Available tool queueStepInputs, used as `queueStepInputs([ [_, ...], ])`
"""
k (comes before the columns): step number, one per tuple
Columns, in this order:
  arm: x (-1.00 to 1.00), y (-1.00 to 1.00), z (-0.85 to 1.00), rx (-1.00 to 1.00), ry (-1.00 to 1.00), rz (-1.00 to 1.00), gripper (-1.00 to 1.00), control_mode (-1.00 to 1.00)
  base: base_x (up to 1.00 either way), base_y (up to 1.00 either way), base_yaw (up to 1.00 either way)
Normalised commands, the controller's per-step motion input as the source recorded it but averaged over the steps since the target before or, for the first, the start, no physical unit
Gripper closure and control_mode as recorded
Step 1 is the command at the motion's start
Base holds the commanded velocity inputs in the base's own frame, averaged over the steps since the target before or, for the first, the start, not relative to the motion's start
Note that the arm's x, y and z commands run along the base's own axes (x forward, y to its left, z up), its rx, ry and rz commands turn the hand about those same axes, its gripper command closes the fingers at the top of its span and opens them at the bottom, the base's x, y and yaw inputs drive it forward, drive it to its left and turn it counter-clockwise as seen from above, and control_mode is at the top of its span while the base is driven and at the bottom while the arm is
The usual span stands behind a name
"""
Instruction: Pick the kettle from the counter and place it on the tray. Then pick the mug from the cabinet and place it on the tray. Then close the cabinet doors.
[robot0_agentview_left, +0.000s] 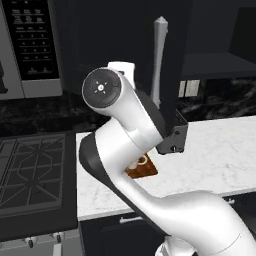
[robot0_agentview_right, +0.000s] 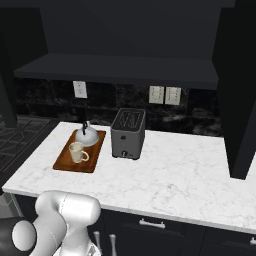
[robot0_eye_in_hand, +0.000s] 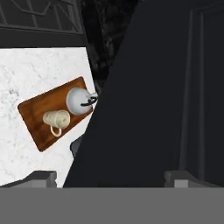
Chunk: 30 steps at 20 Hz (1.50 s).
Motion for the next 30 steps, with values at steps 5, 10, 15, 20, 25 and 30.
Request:
queueStepInputs([
  [5, 0.54, -0.76, -0.07, 0.00, 0.00, -0.16, -1.00, -1.00, 0.00, 0.00, 0.00],
  [10, 0.57, -0.76, -0.09, 0.00, 0.00, -0.15, -1.00, -1.00, 0.00, 0.00, 0.00],
  [15, 0.74, -0.70, -0.11, 0.00, 0.00, -0.08, -1.00, -1.00, 0.00, 0.00, 0.00],
  [20, 0.84, -0.57, -0.23, 0.01, 0.00, 0.03, -1.00, -1.00, 0.00, 0.00, 0.00],
  [25, 0.81, -0.39, -0.32, 0.00, 0.00, 0.16, -1.00, -1.00, 0.00, 0.00, 0.00],
  [30, 0.72, -0.24, -0.24, 0.02, 0.02, 0.24, -1.00, -1.00, 0.00, 0.00, 0.00],
])
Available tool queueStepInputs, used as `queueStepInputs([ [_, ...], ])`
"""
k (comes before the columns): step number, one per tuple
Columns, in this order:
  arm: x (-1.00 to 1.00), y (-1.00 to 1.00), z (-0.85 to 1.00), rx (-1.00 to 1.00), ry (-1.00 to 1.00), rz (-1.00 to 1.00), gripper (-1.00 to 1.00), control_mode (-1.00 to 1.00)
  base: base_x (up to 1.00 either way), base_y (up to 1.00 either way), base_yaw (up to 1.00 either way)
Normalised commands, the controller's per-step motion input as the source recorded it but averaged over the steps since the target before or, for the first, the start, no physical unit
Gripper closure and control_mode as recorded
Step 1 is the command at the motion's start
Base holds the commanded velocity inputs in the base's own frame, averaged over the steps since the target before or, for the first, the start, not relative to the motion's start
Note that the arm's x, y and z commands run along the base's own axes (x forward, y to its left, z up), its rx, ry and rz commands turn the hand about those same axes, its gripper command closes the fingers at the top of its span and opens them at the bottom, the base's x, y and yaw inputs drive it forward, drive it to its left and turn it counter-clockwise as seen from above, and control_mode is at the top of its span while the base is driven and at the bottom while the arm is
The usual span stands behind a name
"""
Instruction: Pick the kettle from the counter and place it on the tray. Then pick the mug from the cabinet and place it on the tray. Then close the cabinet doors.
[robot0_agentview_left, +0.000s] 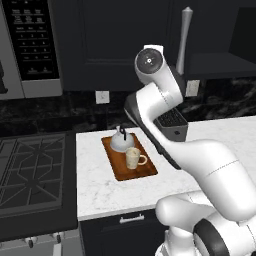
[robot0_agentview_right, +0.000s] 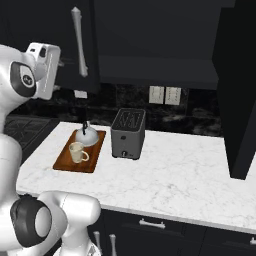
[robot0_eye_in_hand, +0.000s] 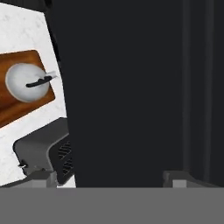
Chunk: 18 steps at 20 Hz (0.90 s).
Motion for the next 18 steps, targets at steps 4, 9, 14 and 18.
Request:
queueStepInputs([
  [4, 0.73, -0.08, -0.06, 0.03, 0.03, 0.20, -1.00, -1.00, 0.00, 0.00, 0.00],
  [9, 0.48, 0.00, -0.07, 0.00, 0.00, 0.20, -1.00, -1.00, 0.00, 0.00, 0.00],
  [14, 0.54, 0.00, -0.22, 0.00, 0.01, 0.14, -1.00, -1.00, 0.00, 0.00, 0.00],
  [18, 0.37, 0.08, -0.32, 0.00, 0.10, 0.08, -1.00, -1.00, 0.00, 0.00, 0.00],
])
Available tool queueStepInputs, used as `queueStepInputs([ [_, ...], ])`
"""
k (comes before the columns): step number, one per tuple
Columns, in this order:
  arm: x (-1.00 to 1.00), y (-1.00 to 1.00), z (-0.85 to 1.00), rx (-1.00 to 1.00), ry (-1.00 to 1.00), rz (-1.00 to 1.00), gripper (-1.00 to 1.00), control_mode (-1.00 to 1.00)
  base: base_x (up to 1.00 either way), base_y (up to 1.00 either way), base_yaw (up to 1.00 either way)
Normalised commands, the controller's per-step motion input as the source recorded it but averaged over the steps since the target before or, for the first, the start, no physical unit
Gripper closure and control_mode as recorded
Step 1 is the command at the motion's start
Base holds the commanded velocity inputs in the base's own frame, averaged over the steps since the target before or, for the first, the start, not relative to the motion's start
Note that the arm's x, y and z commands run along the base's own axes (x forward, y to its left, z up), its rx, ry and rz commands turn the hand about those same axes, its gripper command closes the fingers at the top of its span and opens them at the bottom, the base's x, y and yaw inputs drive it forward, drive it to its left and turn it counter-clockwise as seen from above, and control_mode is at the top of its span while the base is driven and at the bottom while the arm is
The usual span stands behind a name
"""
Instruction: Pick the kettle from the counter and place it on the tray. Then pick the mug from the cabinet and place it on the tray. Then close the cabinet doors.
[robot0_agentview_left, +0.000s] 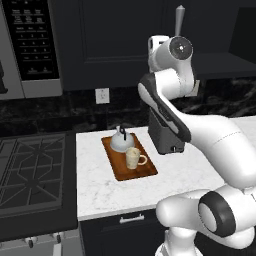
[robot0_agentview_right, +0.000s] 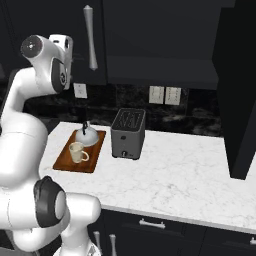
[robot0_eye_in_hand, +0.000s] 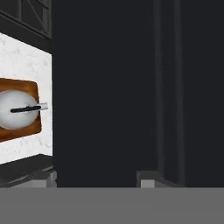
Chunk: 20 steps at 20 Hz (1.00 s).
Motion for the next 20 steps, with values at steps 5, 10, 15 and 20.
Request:
queueStepInputs([
  [5, -0.47, 0.02, -0.21, -0.06, 0.00, 0.09, -1.00, -1.00, 0.00, 0.00, 0.00],
  [10, -0.92, 0.00, 0.00, -0.08, -0.02, 0.02, -1.00, -1.00, 0.00, 0.00, 0.00],
  [15, -0.90, -0.01, 0.00, -0.15, 0.01, 0.06, -1.00, -1.00, 0.00, 0.00, 0.00],
  [20, -0.85, -0.06, 0.04, -0.20, 0.01, 0.09, -1.00, -1.00, 0.00, 0.00, 0.00],
])
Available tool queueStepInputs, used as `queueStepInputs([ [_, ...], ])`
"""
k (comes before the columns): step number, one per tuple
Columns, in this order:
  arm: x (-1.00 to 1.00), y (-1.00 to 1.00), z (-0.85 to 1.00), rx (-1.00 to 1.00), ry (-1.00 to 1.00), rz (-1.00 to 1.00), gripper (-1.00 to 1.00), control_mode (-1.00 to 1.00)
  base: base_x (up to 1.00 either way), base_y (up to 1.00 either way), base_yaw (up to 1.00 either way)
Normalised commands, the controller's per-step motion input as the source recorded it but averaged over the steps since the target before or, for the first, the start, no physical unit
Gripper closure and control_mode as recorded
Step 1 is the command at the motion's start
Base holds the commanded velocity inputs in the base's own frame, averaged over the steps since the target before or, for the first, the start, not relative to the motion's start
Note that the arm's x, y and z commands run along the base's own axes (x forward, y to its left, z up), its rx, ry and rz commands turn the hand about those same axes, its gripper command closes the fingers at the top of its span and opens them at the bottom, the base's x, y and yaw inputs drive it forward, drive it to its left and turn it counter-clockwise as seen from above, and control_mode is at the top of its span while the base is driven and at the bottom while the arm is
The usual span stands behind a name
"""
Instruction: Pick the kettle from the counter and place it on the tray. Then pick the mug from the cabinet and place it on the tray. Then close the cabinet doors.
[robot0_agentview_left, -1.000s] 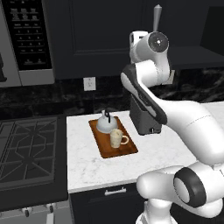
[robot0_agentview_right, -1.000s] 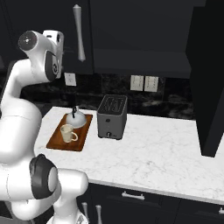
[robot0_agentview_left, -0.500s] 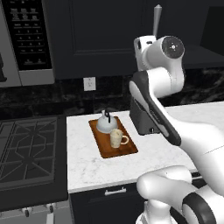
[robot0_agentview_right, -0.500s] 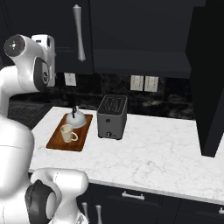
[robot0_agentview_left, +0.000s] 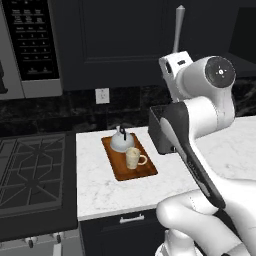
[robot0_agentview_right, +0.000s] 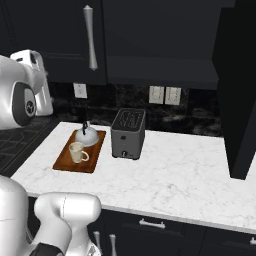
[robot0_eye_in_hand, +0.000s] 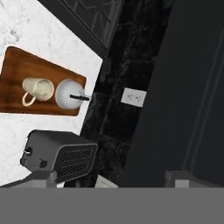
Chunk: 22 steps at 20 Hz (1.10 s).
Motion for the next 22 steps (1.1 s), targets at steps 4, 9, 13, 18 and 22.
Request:
queueStepInputs([
  [4, -0.90, -0.13, 0.08, -0.13, 0.00, 0.08, -1.00, -1.00, 0.00, 0.00, 0.00],
  [9, -0.86, -0.12, 0.08, -0.13, 0.00, 0.05, -1.00, -1.00, 0.00, 0.00, 0.00],
  [13, -0.83, -0.16, 0.10, -0.09, 0.00, 0.04, -1.00, -1.00, 0.00, 0.00, 0.00],
  [18, -0.74, -0.13, 0.08, -0.12, 0.00, 0.00, -1.00, -1.00, 0.00, 0.00, 0.00],
  [22, -0.63, -0.06, 0.10, -0.15, 0.00, 0.00, -1.00, -1.00, 0.00, 0.00, 0.00],
])
